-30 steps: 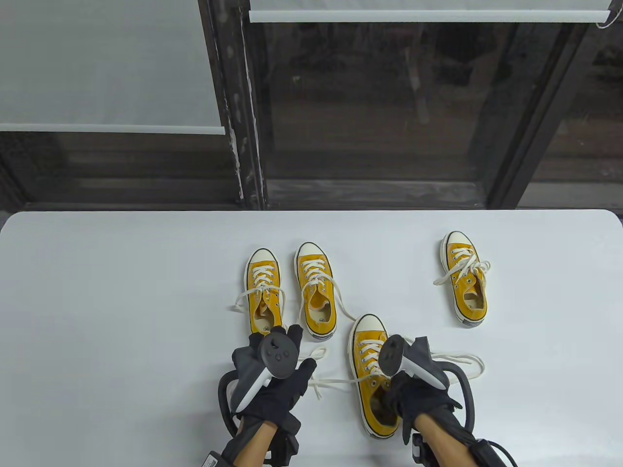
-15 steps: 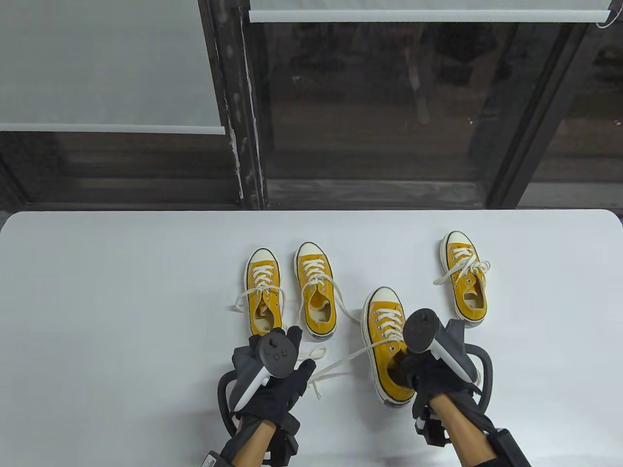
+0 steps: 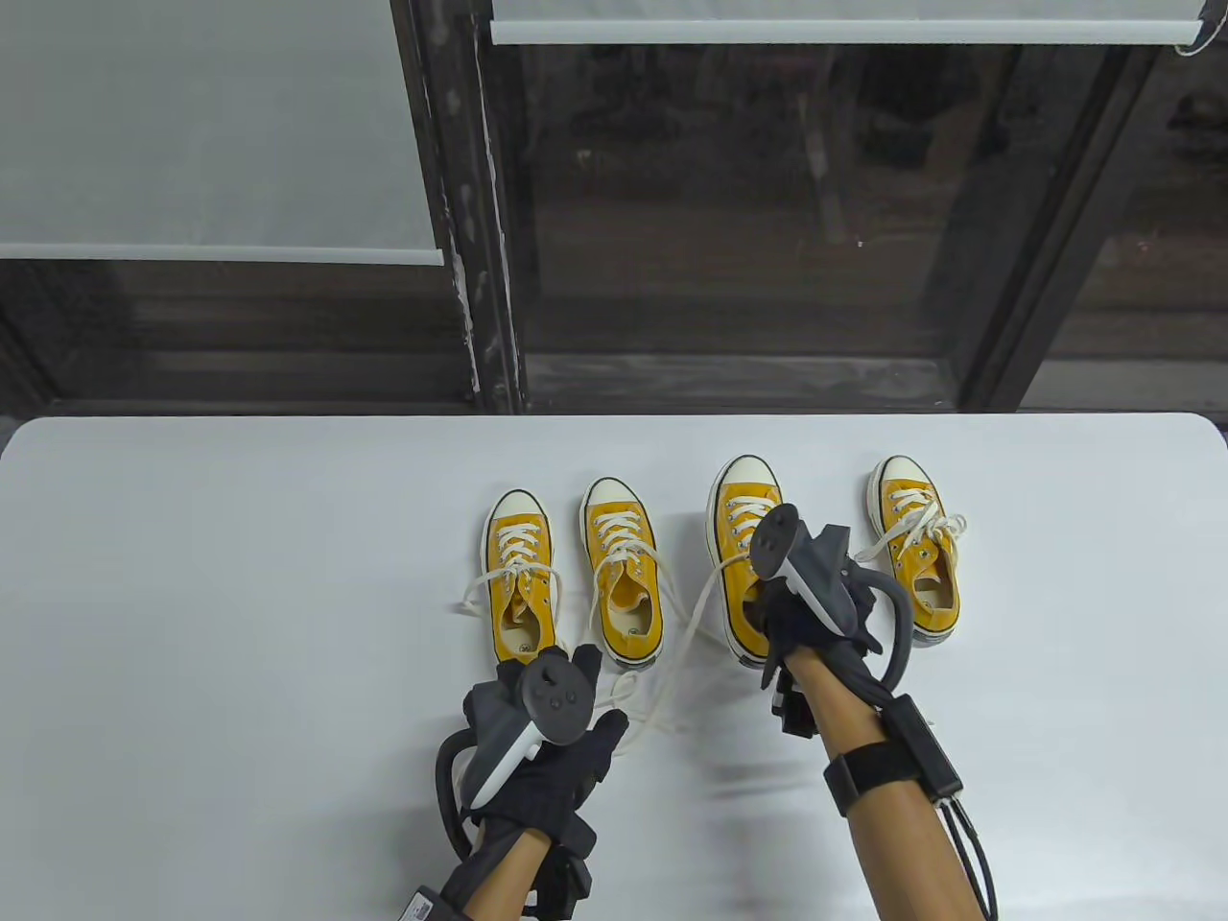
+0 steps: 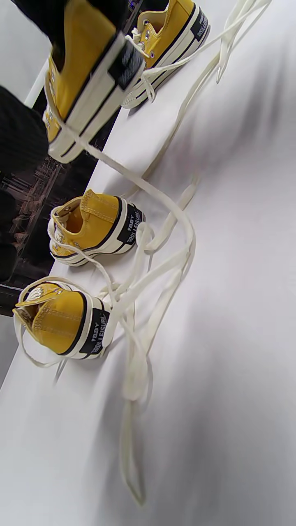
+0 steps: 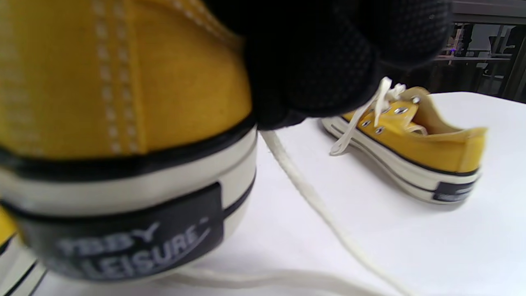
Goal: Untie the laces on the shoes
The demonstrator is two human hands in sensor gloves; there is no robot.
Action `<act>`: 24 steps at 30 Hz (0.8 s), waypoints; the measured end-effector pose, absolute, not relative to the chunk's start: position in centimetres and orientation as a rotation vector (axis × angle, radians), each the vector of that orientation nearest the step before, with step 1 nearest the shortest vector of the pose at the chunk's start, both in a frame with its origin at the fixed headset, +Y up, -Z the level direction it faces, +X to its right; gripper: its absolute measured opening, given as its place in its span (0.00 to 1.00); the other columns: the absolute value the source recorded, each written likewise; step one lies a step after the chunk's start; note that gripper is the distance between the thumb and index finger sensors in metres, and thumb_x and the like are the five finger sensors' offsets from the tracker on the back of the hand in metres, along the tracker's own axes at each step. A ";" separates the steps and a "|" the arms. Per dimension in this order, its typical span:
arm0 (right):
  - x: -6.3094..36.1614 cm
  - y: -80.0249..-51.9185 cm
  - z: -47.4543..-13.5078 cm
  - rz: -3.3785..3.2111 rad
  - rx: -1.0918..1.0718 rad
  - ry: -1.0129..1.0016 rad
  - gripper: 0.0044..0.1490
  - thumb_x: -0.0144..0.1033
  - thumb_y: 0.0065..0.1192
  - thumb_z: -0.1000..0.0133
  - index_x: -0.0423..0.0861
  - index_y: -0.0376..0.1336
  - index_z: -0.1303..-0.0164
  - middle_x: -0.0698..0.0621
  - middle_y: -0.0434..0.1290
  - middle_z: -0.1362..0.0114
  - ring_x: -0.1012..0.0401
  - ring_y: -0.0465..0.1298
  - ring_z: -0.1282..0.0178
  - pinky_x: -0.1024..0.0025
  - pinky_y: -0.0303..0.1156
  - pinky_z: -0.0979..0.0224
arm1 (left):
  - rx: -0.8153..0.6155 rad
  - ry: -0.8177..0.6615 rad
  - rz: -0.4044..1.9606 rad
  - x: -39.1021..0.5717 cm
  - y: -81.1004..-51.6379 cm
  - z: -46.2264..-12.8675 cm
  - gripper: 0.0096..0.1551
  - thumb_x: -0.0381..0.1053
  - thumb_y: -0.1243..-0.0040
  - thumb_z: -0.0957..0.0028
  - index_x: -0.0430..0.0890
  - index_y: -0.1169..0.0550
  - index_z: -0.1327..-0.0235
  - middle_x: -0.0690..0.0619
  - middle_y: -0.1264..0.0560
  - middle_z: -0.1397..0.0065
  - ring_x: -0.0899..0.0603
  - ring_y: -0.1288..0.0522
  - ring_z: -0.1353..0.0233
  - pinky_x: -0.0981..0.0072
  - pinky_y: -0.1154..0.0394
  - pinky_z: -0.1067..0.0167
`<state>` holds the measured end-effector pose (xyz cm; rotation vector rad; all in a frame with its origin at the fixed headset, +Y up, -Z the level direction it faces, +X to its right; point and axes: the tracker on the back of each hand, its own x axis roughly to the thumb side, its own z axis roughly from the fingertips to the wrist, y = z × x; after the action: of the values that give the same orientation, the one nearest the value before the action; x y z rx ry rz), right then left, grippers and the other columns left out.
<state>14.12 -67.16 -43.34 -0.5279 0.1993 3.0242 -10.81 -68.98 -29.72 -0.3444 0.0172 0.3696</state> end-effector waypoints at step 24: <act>16.1 -70.4 -46.7 2.631 -0.452 0.493 0.45 0.57 0.53 0.32 0.45 0.48 0.11 0.37 0.57 0.17 0.42 0.65 0.22 0.39 0.57 0.22 | -0.352 0.021 0.348 -10.6 -69.0 -29.6 0.43 0.68 0.48 0.37 0.64 0.50 0.12 0.55 0.55 0.05 0.36 0.62 0.08 0.24 0.66 0.21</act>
<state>16.11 -70.40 -46.65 -0.4516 0.4929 2.6315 -10.58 -68.97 -29.63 -0.3524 0.0215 0.3479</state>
